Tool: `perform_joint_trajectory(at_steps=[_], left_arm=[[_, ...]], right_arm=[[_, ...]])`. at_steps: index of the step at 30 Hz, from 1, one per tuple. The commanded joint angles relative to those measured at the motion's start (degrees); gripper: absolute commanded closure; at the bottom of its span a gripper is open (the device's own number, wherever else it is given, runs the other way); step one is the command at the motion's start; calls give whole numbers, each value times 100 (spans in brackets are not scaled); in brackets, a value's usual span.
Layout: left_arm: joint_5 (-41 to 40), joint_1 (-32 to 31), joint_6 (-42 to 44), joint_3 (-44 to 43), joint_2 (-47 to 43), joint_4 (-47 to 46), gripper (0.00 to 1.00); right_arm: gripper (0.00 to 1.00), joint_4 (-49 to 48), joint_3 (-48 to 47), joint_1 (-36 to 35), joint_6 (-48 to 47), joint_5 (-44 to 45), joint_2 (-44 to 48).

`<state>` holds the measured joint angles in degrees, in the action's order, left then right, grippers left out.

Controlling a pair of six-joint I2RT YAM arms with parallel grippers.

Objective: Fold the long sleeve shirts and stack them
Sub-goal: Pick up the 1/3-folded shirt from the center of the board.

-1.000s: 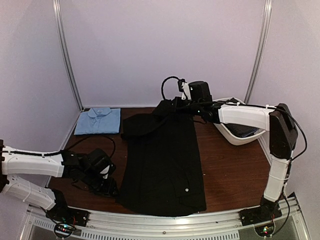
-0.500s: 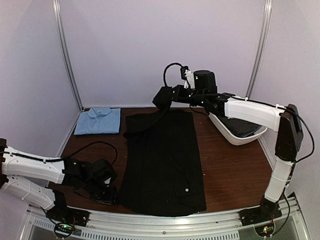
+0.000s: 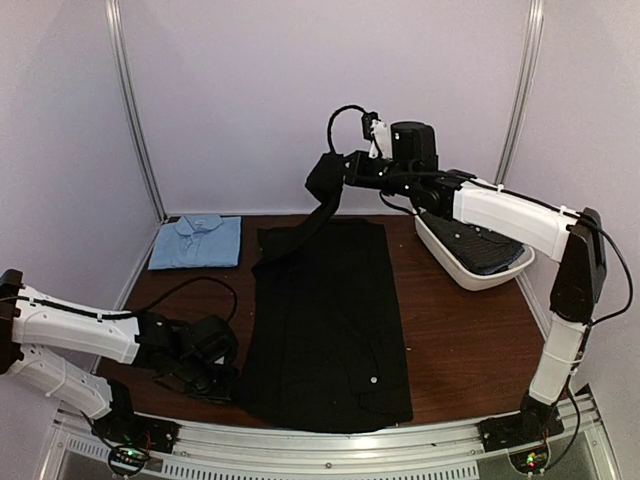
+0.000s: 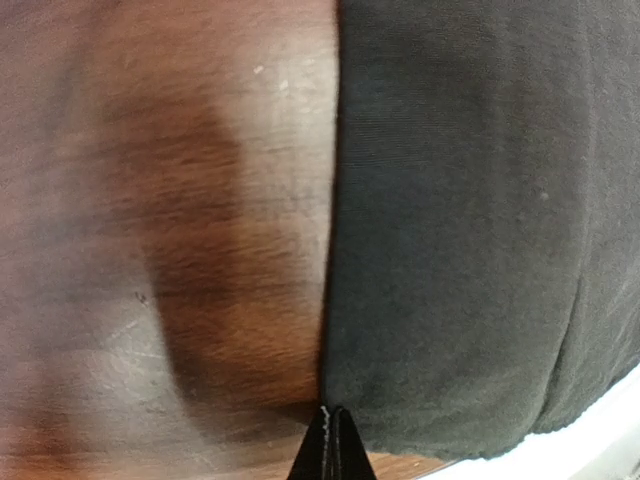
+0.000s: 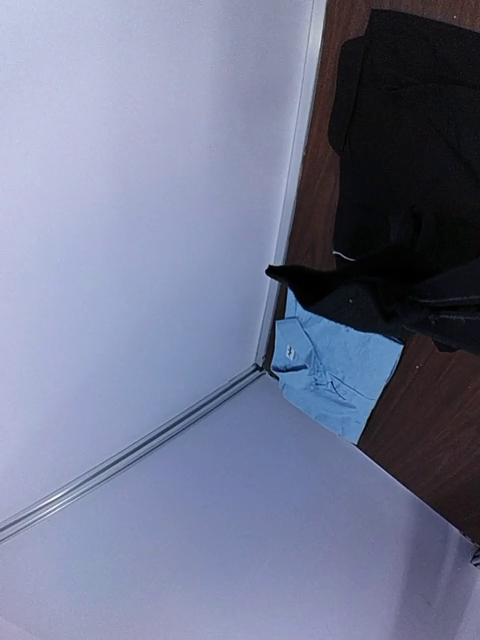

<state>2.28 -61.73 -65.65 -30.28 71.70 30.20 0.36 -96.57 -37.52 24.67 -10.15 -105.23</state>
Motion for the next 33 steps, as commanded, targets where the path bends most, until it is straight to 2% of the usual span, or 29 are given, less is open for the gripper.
perform_joint_trajectory(at_steps=[1,7,11,23,33], left_arm=[[-342,-23,272,-431,-60,238,100],[-233,-47,949,-971,-196,303,100],[141,-121,1502,-1375,8,302,100],[1085,-385,2976,-2595,1311,205,100],[1890,-404,3463,-2997,2062,-202,100]], right_arm=[[100,281,-415,8,-284,141,-49],[100,597,-878,171,-706,533,-36],[100,653,-927,363,-779,611,54],[100,555,-352,828,-933,877,682],[100,360,201,1099,-902,909,1163]])
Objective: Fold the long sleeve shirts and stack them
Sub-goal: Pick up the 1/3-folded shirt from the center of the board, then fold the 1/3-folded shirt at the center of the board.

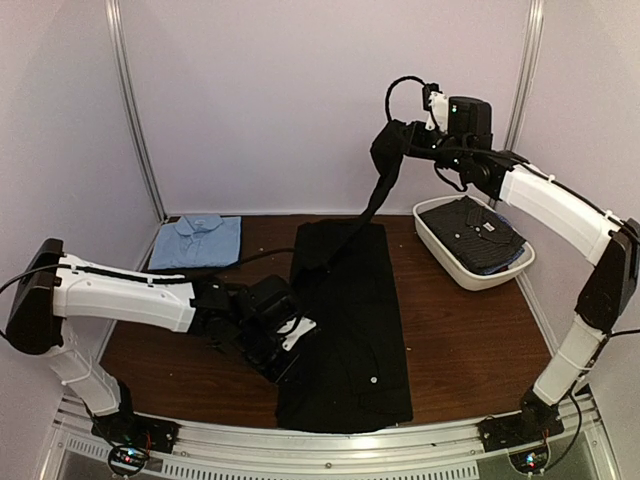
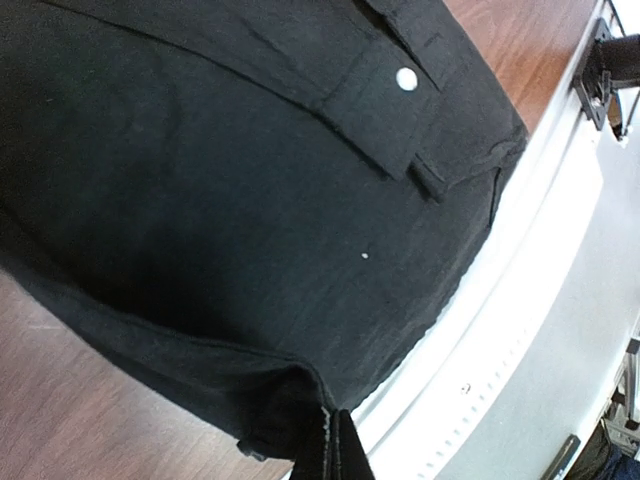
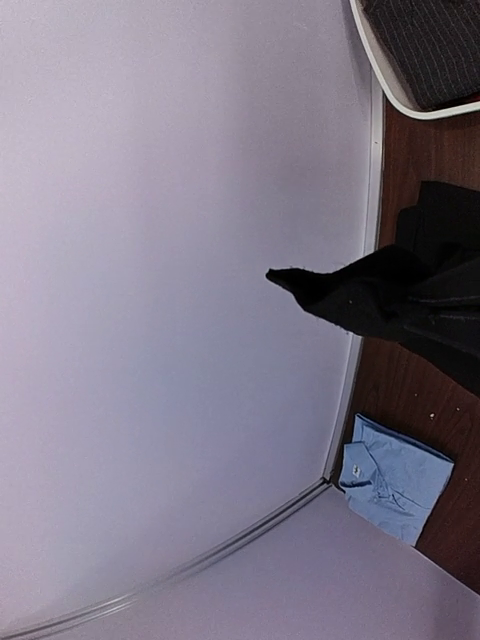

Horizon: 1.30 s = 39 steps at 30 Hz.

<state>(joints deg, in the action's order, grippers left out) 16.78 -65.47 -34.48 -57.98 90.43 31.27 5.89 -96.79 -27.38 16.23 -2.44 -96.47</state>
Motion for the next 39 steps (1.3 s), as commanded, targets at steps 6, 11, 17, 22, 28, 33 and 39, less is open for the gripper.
perform_joint_trajectory(at_steps=[6,11,17,22,28,33,39], left_arm=[[758,-36,431,-271,534,-471,100],[874,-40,476,-310,673,-522,100],[1011,-43,521,-303,828,-634,100],[1063,-45,549,-302,920,-689,100],[1101,-43,617,-336,1030,-692,100],[1197,-45,659,-327,1073,-753,100],[1325,-44,749,-328,1108,-751,100]], right_arm=[[100,-305,441,151,-50,71,422],[100,-409,397,154,-32,-70,454],[100,-500,159,154,-103,-301,370],[99,-572,41,154,-162,-462,379],[99,-572,-115,155,-206,-619,343],[99,-572,76,154,-280,-566,419],[99,-572,413,156,-395,-539,585]])
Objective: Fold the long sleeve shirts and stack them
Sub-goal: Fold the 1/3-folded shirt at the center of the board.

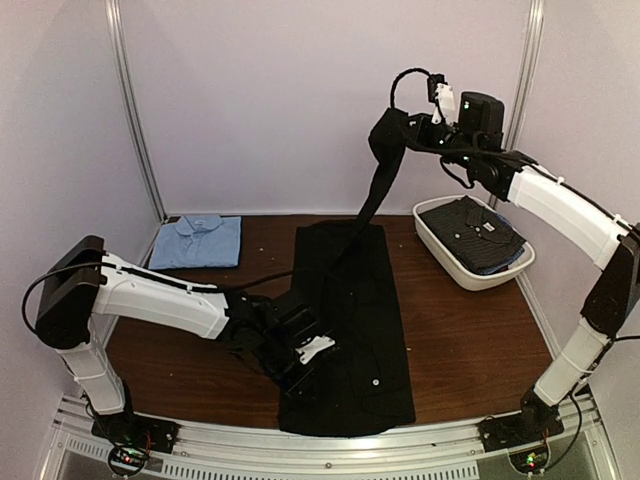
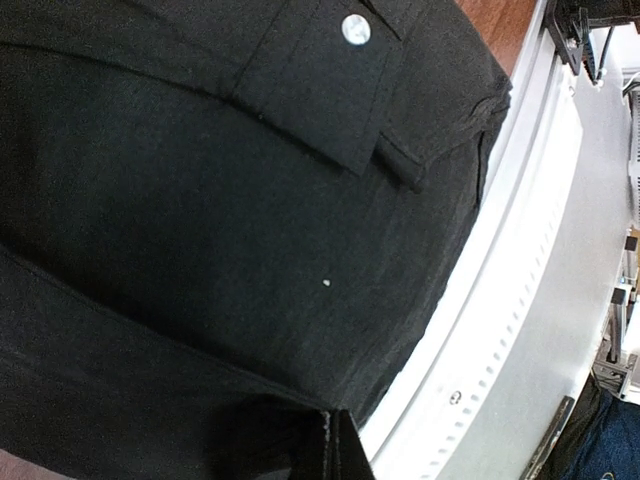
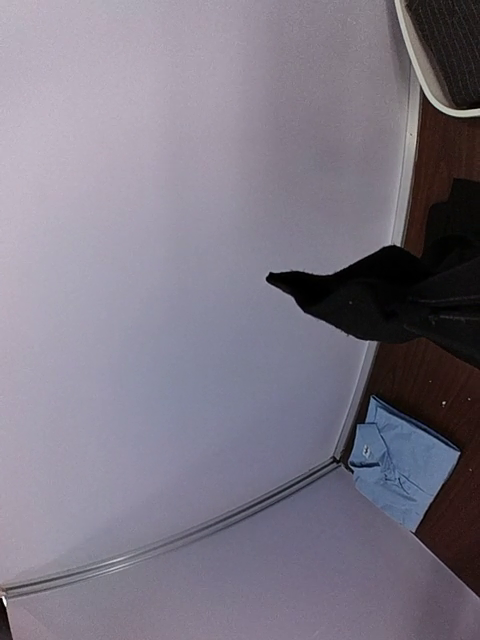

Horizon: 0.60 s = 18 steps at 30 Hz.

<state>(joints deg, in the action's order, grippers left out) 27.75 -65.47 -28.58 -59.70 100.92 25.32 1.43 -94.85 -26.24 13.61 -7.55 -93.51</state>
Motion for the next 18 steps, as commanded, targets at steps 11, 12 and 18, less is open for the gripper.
perform_joint_trajectory(at_steps=[11,12,18], left_arm=[[291,-24,99,-517,-137,-49,51],[308,-8,112,-629,-147,2,49],[474,383,102,-1228,-309,80,48]], right_arm=[[97,-1161,1993,40,214,-336,1295],[97,-1261,2177,44,279,-388,1404],[97,-1739,2972,40,538,-654,1920]])
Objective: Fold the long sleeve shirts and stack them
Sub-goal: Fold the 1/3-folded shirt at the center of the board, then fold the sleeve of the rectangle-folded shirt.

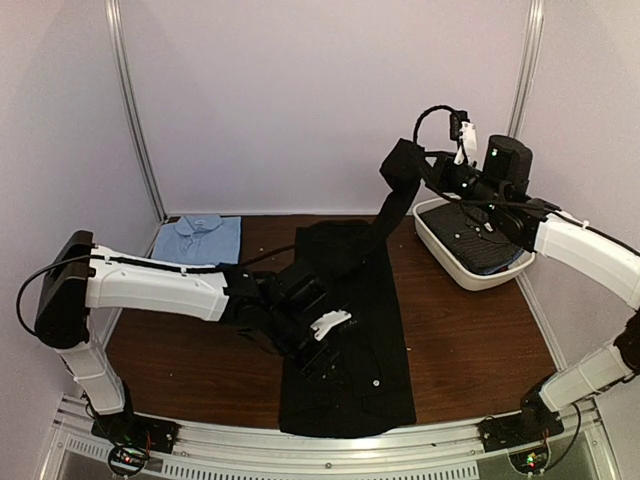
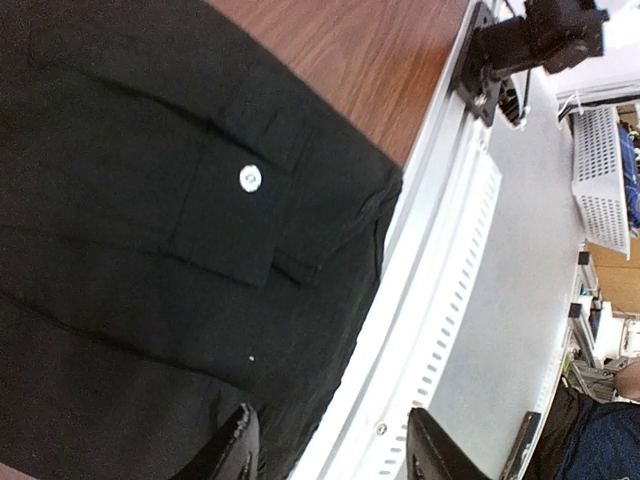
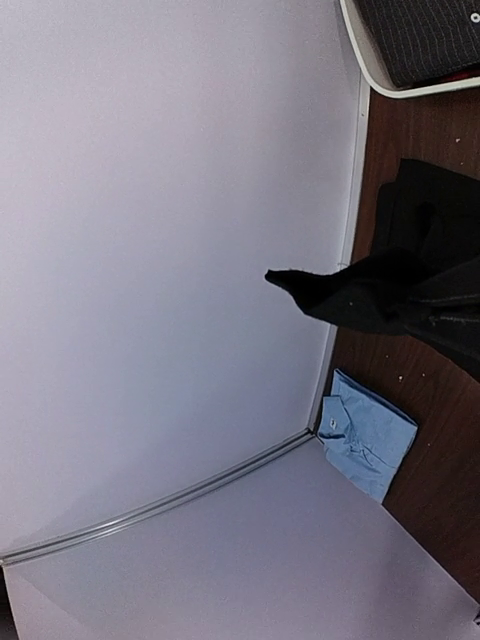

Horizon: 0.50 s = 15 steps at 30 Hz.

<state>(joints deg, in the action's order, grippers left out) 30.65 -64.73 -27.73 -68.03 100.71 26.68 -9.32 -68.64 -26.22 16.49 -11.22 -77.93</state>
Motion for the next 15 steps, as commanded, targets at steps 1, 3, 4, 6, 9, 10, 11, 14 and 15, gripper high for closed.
perform_joint_trajectory(at_steps=[1,3,4,6,9,10,11,14,15], left_arm=[[162,423,-12,-474,-315,-68,48],[-13,718,-93,-600,-332,-118,49],[-119,900,-150,-651,-320,-152,51],[-223,1282,-338,-674,-239,-351,53],[-333,1726,-529,-817,93,-730,55],[-420,1822,-532,-934,256,-775,56],[-506,1906,-524,-1079,439,-794,57],[-665,2166,-646,-1421,948,-1067,62],[-638,2228,-685,-1516,1130,-1203,63]], right_arm=[[97,-732,453,40,261,-295,445],[96,-868,633,41,281,-314,585],[96,-949,727,45,291,-363,639],[95,-1103,877,40,298,-511,684],[95,-1270,1100,40,427,-896,689],[95,-1346,1192,38,497,-1051,691],[95,-1436,1278,40,591,-1243,691],[95,-1717,1541,38,843,-1760,706],[95,-1796,1613,38,919,-1900,716]])
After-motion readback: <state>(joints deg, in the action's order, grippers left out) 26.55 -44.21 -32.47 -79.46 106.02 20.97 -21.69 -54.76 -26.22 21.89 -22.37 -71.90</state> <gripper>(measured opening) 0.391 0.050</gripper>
